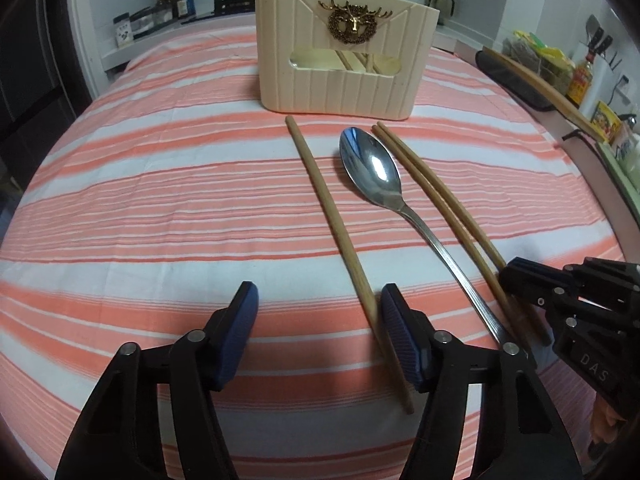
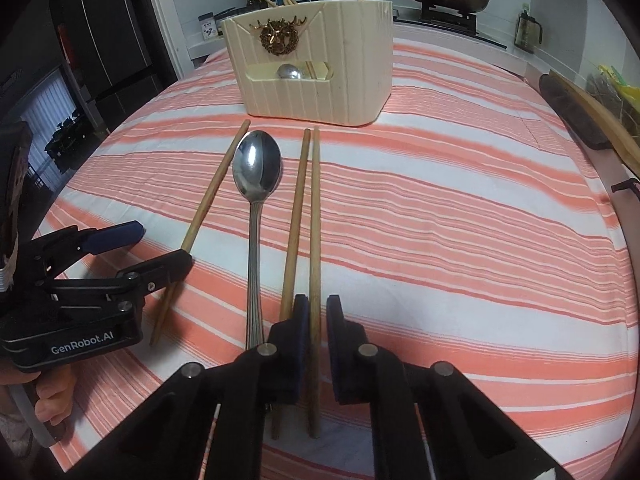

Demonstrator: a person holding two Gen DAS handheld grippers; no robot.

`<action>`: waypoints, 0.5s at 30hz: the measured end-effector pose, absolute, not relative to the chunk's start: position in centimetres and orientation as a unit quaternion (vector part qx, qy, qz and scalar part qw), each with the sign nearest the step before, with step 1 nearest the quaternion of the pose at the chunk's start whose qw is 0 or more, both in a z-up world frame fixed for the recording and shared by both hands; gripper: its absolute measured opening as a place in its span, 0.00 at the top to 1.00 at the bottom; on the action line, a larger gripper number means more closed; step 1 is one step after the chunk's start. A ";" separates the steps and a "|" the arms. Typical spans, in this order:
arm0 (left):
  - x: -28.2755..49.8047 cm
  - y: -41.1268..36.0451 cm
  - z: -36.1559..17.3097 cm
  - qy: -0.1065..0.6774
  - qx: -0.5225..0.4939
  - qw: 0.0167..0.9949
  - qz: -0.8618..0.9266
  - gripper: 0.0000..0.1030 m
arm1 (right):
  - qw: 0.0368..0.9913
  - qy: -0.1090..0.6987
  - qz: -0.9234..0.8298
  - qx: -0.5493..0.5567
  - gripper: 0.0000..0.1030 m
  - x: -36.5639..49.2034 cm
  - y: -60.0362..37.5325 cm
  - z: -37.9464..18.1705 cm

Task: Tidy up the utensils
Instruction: 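Grasp a loose chopstick with the right gripper while the left grasps another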

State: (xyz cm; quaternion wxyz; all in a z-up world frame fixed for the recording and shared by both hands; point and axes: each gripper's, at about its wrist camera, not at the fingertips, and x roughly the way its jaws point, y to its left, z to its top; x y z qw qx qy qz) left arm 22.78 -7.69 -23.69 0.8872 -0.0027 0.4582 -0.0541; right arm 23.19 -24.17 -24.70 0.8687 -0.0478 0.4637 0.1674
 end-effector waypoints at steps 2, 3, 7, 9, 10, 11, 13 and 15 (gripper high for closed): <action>22.7 -7.7 -23.6 0.455 0.002 0.889 -0.049 0.56 | 0.869 0.463 0.164 -0.050 0.94 23.1 -24.1 -24.7; 22.6 -7.6 -23.6 0.454 0.003 0.890 -0.047 0.65 | 0.870 0.463 0.163 -0.049 0.94 23.1 -24.1 -24.7; 22.6 -7.2 -23.5 0.456 -0.001 0.889 -0.044 0.83 | 0.872 0.462 0.157 -0.046 0.94 23.1 -24.1 -24.7; 22.6 -7.1 -23.5 0.457 -0.001 0.888 -0.044 0.88 | 0.872 0.462 0.153 -0.045 0.94 23.1 -24.0 -24.6; 22.6 -7.0 -23.6 0.458 0.000 0.888 -0.045 0.90 | 0.872 0.463 0.152 -0.044 0.94 23.0 -24.0 -24.6; 22.5 -7.0 -23.6 0.458 0.002 0.888 -0.045 0.91 | 0.873 0.462 0.150 -0.044 0.94 22.9 -24.0 -24.6; 22.5 -7.0 -23.6 0.457 0.004 0.888 -0.045 0.93 | 0.873 0.462 0.148 -0.044 0.94 22.9 -23.9 -24.6; 22.4 -7.0 -23.6 0.457 0.005 0.888 -0.045 0.94 | 0.874 0.462 0.146 -0.043 0.94 22.9 -24.0 -24.7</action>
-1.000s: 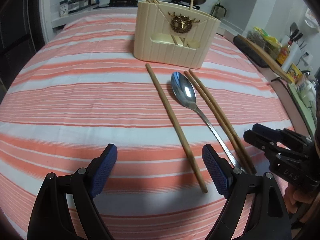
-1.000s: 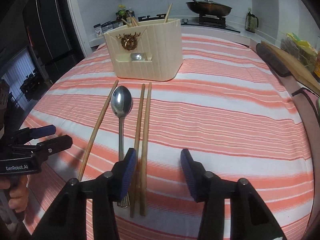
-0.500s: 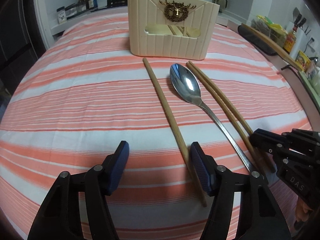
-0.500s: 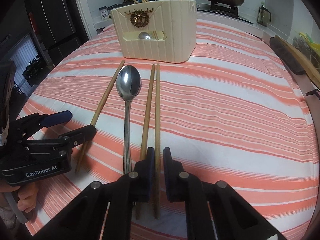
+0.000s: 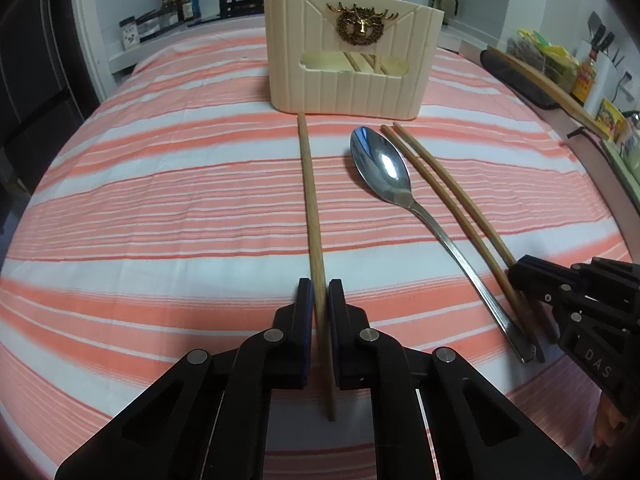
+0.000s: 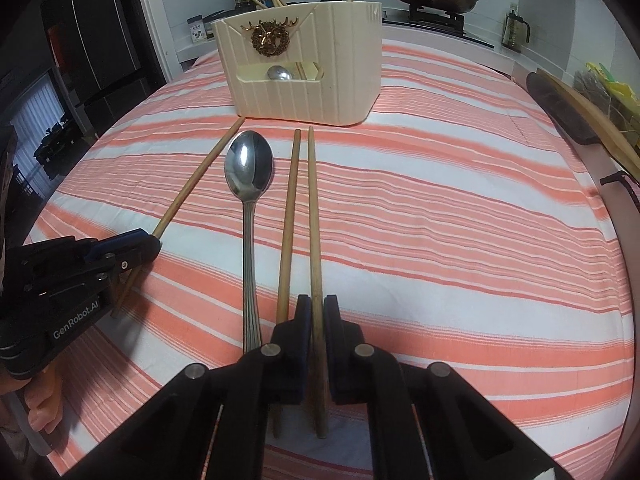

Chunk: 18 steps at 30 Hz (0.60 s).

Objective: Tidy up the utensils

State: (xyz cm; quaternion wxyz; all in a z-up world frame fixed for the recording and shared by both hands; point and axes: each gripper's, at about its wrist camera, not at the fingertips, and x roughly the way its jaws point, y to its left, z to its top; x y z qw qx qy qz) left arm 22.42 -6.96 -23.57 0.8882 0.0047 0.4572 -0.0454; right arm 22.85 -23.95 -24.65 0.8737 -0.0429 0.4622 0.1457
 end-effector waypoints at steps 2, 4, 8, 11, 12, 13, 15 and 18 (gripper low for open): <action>22.4 -6.9 -23.6 0.457 0.003 0.888 -0.046 0.94 | 0.874 0.462 0.144 -0.042 0.94 22.8 -23.9 -24.7; 22.3 -6.8 -23.6 0.457 0.000 0.888 -0.046 0.95 | 0.875 0.461 0.141 -0.041 0.94 22.8 -24.0 -24.7; 22.0 -6.4 -23.6 0.458 -0.004 0.888 -0.046 0.95 | 0.878 0.458 0.133 -0.039 0.94 22.5 -24.1 -24.7; 21.2 -5.6 -23.6 0.456 -0.001 0.889 -0.046 0.95 | 0.882 0.454 0.120 -0.038 0.94 22.2 -24.6 -24.7; 20.9 -5.1 -23.7 0.457 0.001 0.889 -0.045 0.95 | 0.884 0.453 0.113 -0.038 0.94 22.1 -25.0 -24.7; 20.6 -4.6 -23.6 0.457 0.001 0.889 -0.045 0.95 | 0.886 0.451 0.104 -0.038 0.94 21.9 -25.5 -24.7; 19.9 -3.3 -23.6 0.458 -0.001 0.888 -0.043 0.95 | 0.889 0.448 0.082 -0.037 0.94 21.5 -26.7 -24.7; 19.0 -1.0 -23.5 0.460 -0.011 0.887 -0.038 0.93 | 0.894 0.444 0.044 -0.037 0.94 21.0 -28.7 -24.6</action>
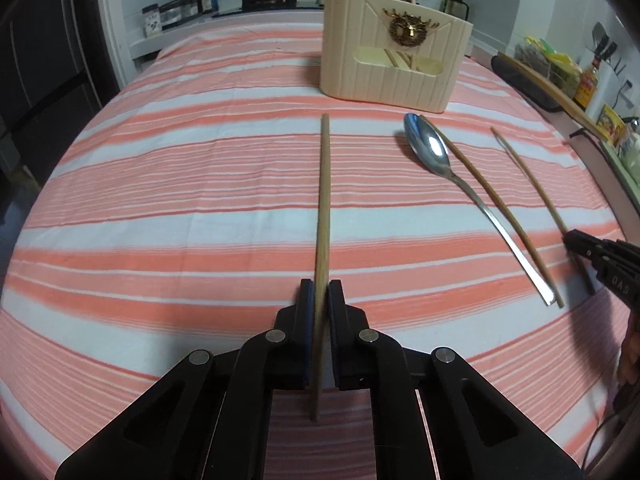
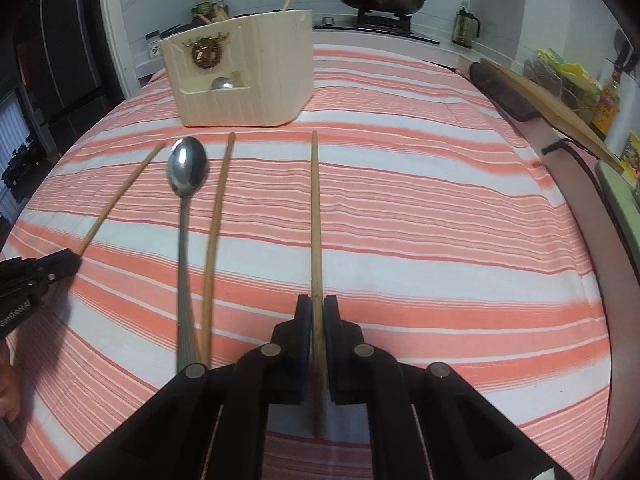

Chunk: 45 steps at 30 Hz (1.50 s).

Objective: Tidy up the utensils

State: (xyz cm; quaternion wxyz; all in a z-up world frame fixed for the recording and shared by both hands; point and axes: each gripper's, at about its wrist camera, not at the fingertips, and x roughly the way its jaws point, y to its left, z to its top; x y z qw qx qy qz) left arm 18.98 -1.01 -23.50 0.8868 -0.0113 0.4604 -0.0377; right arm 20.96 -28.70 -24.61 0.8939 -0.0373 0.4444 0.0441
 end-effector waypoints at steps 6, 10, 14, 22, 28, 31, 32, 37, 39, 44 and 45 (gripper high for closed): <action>19.4 1.4 -23.3 0.455 -0.048 0.888 -0.055 0.33 | 0.902 0.430 0.033 -0.009 0.67 20.9 -31.1 -24.8; 21.3 0.9 -24.0 0.461 -0.009 0.886 -0.045 0.23 | 0.902 0.431 0.029 -0.022 0.42 21.5 -30.6 -25.1; 22.4 0.4 -24.4 0.449 0.034 0.892 -0.031 0.14 | 0.902 0.430 0.033 -0.025 0.36 21.8 -30.5 -25.3; 23.0 1.3 -24.9 0.452 0.010 0.892 -0.019 0.01 | 0.902 0.429 0.037 -0.019 0.34 21.7 -30.8 -25.4; 23.0 1.3 -25.0 0.453 0.008 0.891 -0.018 0.00 | 0.902 0.429 0.039 -0.017 0.33 21.6 -30.9 -25.4; 22.9 1.3 -25.0 0.453 0.006 0.891 -0.019 0.00 | 0.902 0.429 0.035 -0.026 0.33 21.6 -30.6 -25.4; 22.9 1.3 -25.0 0.453 0.006 0.891 -0.018 0.00 | 0.902 0.429 0.036 -0.025 0.33 21.6 -30.7 -25.4; 22.9 1.3 -25.0 0.453 0.006 0.891 -0.019 0.00 | 0.902 0.429 0.035 -0.028 0.33 21.7 -30.6 -25.4; 22.9 1.3 -25.0 0.453 0.006 0.891 -0.019 0.00 | 0.902 0.429 0.035 -0.028 0.33 21.7 -30.6 -25.4; 22.9 1.3 -25.0 0.453 0.006 0.891 -0.019 0.00 | 0.902 0.429 0.036 -0.026 0.33 21.7 -30.6 -25.4; 22.9 1.3 -25.0 0.453 0.006 0.891 -0.018 0.00 | 0.902 0.429 0.037 -0.024 0.33 21.7 -30.6 -25.4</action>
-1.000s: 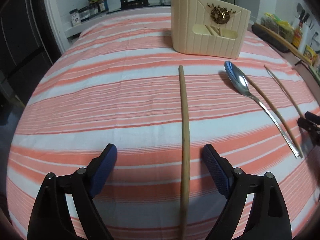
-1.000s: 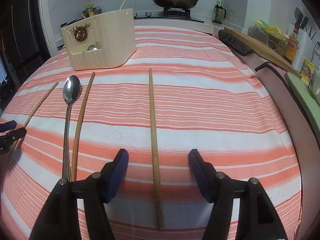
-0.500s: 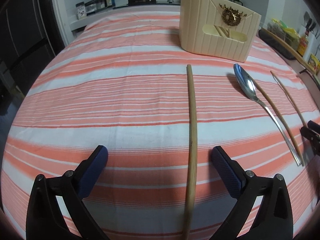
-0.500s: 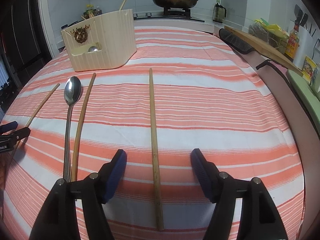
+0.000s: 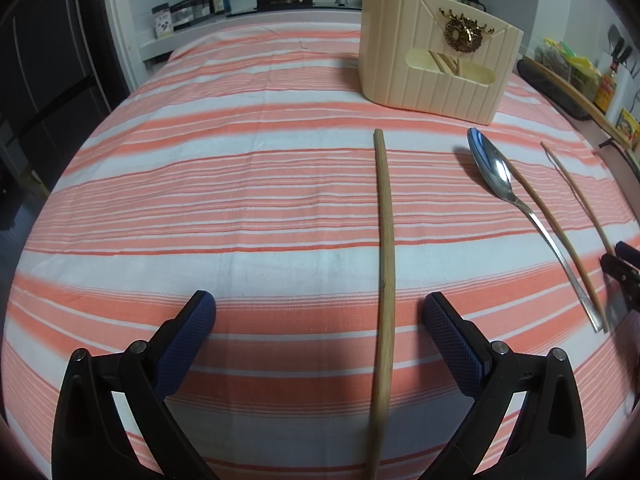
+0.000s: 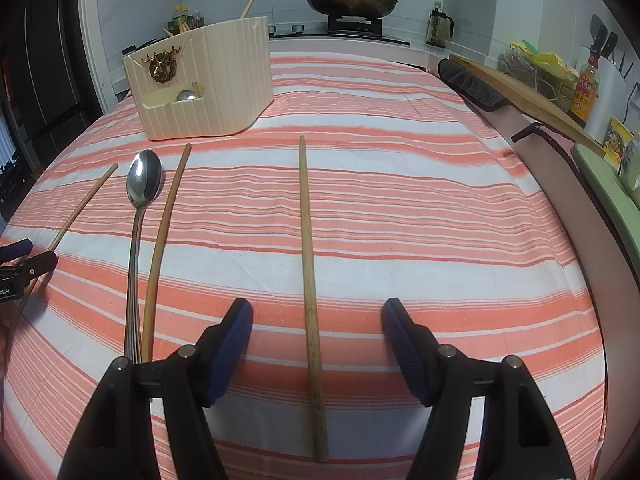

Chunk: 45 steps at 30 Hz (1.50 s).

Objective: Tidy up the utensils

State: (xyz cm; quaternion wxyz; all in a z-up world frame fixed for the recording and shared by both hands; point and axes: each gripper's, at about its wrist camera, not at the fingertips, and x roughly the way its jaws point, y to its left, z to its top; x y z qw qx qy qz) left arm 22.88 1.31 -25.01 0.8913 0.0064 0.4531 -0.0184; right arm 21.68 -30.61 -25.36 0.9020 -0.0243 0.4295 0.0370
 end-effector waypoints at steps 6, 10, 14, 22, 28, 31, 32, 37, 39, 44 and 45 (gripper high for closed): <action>22.5 1.4 -25.1 0.456 0.013 0.889 -0.030 0.00 | 0.890 0.446 0.075 -0.051 0.00 22.0 -29.0 -25.9; 22.7 1.4 -25.0 0.469 0.020 0.882 -0.041 0.00 | 0.891 0.446 0.076 -0.040 0.00 21.9 -29.3 -25.8; 22.9 1.6 -24.9 0.480 0.032 0.874 -0.066 0.00 | 0.885 0.457 0.085 0.008 0.02 20.9 -31.3 -24.8; 24.5 3.2 -23.0 0.521 0.023 0.845 -0.118 0.01 | 0.860 0.498 0.108 0.025 0.20 19.2 -35.1 -20.9; 28.0 2.0 -21.1 0.521 0.036 0.842 -0.137 0.02 | 0.852 0.510 0.119 0.017 0.31 22.4 -34.5 -20.5; 30.5 1.0 -22.0 0.531 0.041 0.836 -0.130 0.11 | 0.844 0.521 0.126 0.011 0.35 26.0 -32.8 -21.4; 31.5 0.7 -22.5 0.538 0.042 0.832 -0.128 0.13 | 0.842 0.525 0.125 0.009 0.35 27.3 -32.2 -21.9; 34.7 -1.2 -23.8 0.552 0.074 0.822 -0.119 0.19 | 0.834 0.540 0.114 -0.019 0.44 33.0 -30.0 -23.6; 35.4 -2.0 -23.8 0.546 0.087 0.825 -0.117 0.22 | 0.831 0.545 0.110 -0.020 0.43 35.0 -29.5 -24.3; 35.8 -2.6 -23.1 0.532 0.067 0.834 -0.131 0.93 | 0.843 0.528 0.085 -0.053 0.94 37.5 -28.6 -24.2; 35.7 -2.6 -23.0 0.529 0.065 0.836 -0.131 0.94 | 0.843 0.528 0.087 -0.043 0.94 37.5 -28.7 -24.1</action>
